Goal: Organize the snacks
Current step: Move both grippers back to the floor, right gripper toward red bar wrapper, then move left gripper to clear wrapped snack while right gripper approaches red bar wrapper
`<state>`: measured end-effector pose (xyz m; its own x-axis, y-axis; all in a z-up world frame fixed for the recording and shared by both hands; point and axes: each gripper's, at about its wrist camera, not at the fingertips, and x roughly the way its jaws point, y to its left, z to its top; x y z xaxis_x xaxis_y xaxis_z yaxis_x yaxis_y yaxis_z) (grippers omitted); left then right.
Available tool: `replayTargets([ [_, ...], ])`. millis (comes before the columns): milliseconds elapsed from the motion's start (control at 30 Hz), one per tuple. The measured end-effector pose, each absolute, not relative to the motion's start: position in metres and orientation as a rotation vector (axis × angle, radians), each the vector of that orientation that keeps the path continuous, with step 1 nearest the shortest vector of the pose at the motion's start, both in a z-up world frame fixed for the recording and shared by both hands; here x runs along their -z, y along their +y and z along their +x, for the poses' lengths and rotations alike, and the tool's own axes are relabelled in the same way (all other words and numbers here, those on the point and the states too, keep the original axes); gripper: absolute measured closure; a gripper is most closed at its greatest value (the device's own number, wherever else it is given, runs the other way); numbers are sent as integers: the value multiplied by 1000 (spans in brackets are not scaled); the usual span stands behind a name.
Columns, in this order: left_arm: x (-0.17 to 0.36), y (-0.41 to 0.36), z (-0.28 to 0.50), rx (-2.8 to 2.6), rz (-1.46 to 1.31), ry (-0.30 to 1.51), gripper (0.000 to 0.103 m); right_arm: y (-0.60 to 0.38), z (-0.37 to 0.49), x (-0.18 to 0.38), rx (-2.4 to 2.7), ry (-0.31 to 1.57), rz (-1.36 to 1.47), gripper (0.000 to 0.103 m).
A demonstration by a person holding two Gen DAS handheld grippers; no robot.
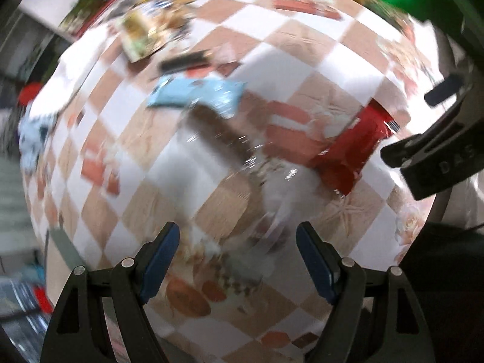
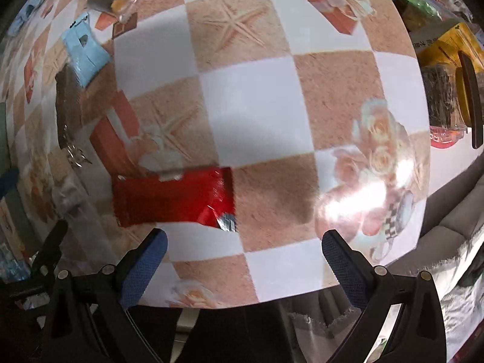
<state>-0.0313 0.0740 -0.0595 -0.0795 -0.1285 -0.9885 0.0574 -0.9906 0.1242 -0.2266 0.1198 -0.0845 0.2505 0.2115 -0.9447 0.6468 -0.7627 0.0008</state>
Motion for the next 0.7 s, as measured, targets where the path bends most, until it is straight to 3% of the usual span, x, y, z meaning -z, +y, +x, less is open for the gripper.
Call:
replayTargets([
  [133, 78, 91, -42, 2201, 2081, -189, 21, 144, -220, 81, 1527, 797, 2139, 0],
  [200, 85, 88, -44, 2173, 2081, -152, 21, 159, -218, 81, 1520, 815, 2131, 0],
  [467, 98, 13, -29, 1944, 2017, 411, 14, 116, -183, 98, 1457, 1007, 1998, 0],
  [700, 104, -34, 1, 1822, 1944, 637, 13, 65, -164, 101, 1397, 1265, 1707, 0],
])
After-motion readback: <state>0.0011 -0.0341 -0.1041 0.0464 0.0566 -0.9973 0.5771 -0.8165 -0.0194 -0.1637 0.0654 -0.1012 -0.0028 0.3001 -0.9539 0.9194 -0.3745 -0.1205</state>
